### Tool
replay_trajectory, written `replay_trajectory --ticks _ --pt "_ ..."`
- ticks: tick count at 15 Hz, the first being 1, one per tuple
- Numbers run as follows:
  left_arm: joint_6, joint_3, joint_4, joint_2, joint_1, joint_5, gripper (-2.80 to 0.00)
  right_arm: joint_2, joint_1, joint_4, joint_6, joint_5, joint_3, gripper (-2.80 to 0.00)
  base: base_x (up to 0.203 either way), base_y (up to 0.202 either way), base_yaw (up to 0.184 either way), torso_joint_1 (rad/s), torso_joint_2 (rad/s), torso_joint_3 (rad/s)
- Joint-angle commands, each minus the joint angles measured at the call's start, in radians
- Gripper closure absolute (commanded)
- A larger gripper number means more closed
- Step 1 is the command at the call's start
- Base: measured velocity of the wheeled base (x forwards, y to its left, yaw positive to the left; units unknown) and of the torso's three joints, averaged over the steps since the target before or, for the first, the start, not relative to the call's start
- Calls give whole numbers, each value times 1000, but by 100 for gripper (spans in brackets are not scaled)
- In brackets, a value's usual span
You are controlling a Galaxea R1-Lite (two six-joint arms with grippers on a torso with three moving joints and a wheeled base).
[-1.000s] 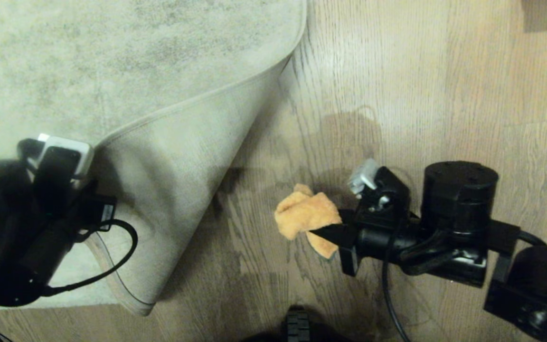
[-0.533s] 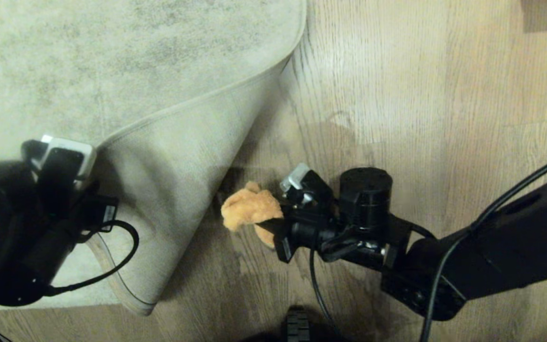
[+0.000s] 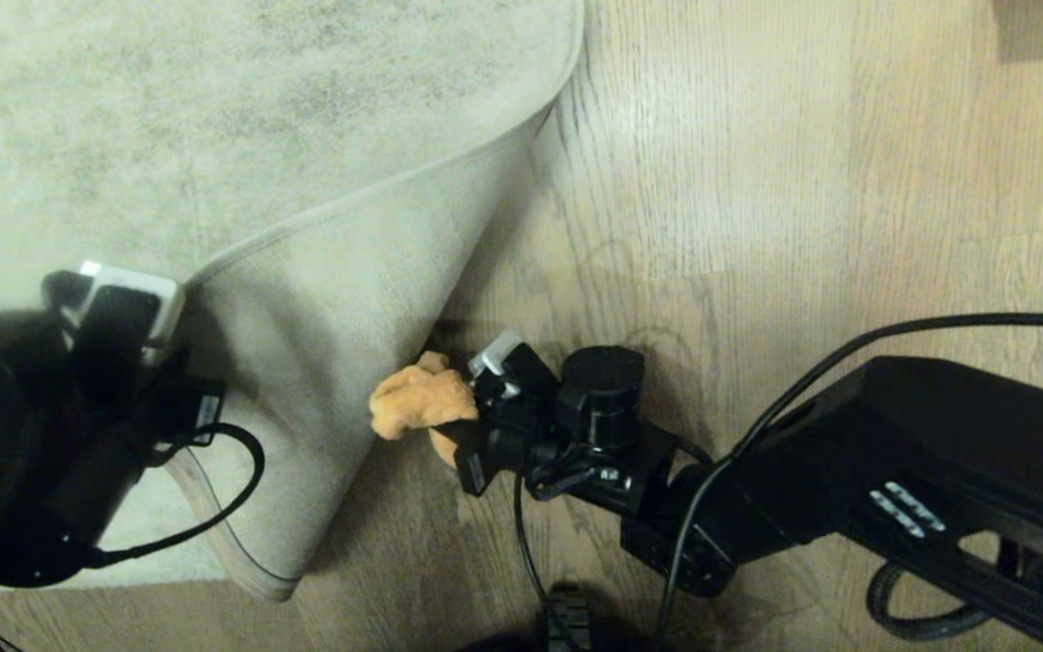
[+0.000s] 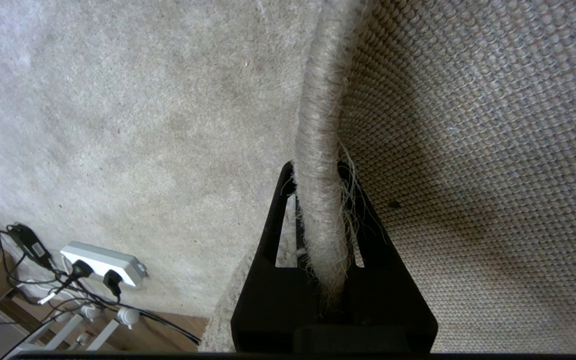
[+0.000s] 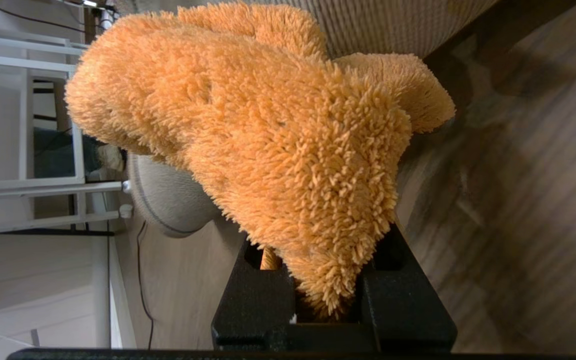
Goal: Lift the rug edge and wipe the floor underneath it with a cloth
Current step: Wipe the floor under the carpet with a rag
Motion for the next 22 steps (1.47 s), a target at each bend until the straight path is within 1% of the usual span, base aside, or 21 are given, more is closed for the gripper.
replay_trajectory --ticks 1,3,8,12,18,22 --pt "2 2 -4 3 0 4 0 75 -4 -30 -1 -7 -43 0 0 0 0 0 0 0" --pt "2 4 -5 7 0 4 0 97 -18 -47 0 -36 -55 0 0 0 0 0 0 0" --pt "2 2 -5 11 0 9 0 117 -90 -57 -3 -66 -66 0 0 0 0 0 0 0" --pt "2 2 -5 14 0 9 0 145 -130 -43 0 -100 -174 0 0 0 0 0 0 0" --pt "2 4 -5 15 0 9 0 129 -214 19 -4 -104 -296 0 0 0 0 0 0 0" --pt "2 4 -5 15 -2 9 0 96 -276 90 -7 -104 -391 0 0 0 0 0 0 0"
